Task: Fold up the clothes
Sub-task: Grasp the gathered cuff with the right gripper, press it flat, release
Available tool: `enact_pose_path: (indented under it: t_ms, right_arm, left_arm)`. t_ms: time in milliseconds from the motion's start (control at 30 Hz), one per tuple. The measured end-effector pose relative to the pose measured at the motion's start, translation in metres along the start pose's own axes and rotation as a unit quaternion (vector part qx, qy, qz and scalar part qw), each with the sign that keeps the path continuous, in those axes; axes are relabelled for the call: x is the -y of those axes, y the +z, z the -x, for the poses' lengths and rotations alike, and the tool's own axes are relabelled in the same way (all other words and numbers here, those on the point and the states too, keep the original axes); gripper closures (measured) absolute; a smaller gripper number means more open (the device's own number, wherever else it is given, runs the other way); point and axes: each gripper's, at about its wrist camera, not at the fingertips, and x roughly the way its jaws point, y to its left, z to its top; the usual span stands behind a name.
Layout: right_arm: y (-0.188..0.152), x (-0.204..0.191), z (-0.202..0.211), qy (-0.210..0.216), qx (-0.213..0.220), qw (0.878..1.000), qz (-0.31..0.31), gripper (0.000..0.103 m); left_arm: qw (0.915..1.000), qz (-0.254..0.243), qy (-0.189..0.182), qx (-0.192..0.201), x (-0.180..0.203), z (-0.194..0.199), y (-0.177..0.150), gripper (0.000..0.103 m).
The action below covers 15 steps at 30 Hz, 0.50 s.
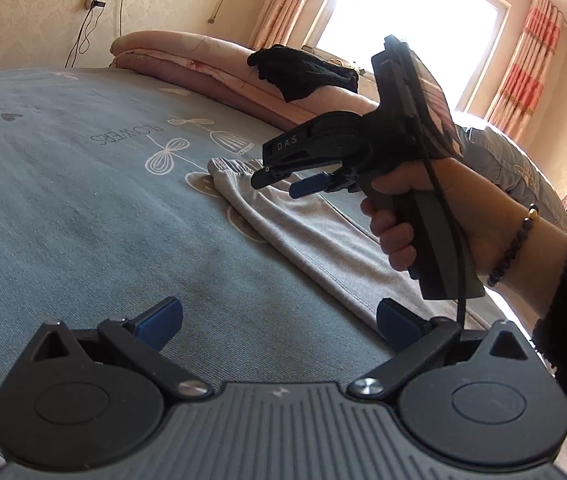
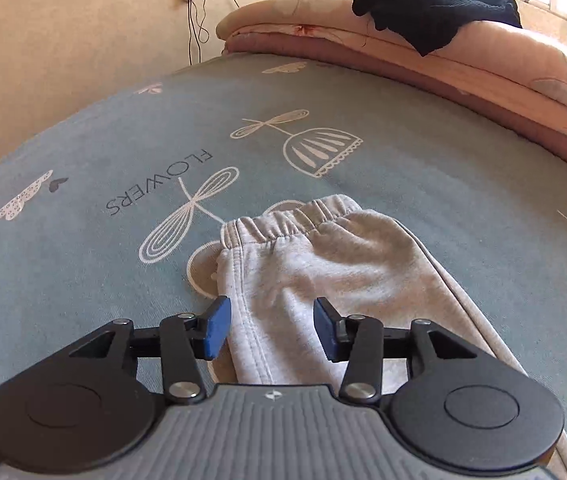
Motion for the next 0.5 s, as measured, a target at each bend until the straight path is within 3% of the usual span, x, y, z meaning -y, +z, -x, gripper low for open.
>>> enact_pose_path:
  t_ms: [167, 200, 300, 400, 500]
  right_arm:
    - [-0.012, 0.014, -0.018, 0.018, -0.035, 0.997, -0.066, 0.053]
    - [-0.012, 0.016, -0.025, 0.027, -0.031, 0.996, -0.085, 0.051]
    - [-0.004, 0.018, -0.039, 0.057, -0.017, 0.991, -0.116, 0.030]
    - [0.006, 0.013, -0.021, 0.068, -0.004, 0.993, -0.092, 0.030]
    - [0.005, 0.021, 0.019, 0.044, 0.016, 0.997, -0.064, 0.030]
  left_arm:
    - [1.0000, -0.008, 0.004, -0.004, 0.003, -0.001, -0.002, 0.001]
    - [0.9999, -0.011, 0.005, -0.005, 0.004, -0.001, -0.002, 0.001]
    - [0.9997, -0.019, 0.010, -0.008, 0.006, -0.002, -0.003, 0.001]
    - [0.9996, -0.025, 0.014, -0.009, 0.008, -0.003, -0.003, 0.001]
    - [0.9995, -0.028, 0.012, -0.008, 0.009, -0.002, -0.004, 0.001]
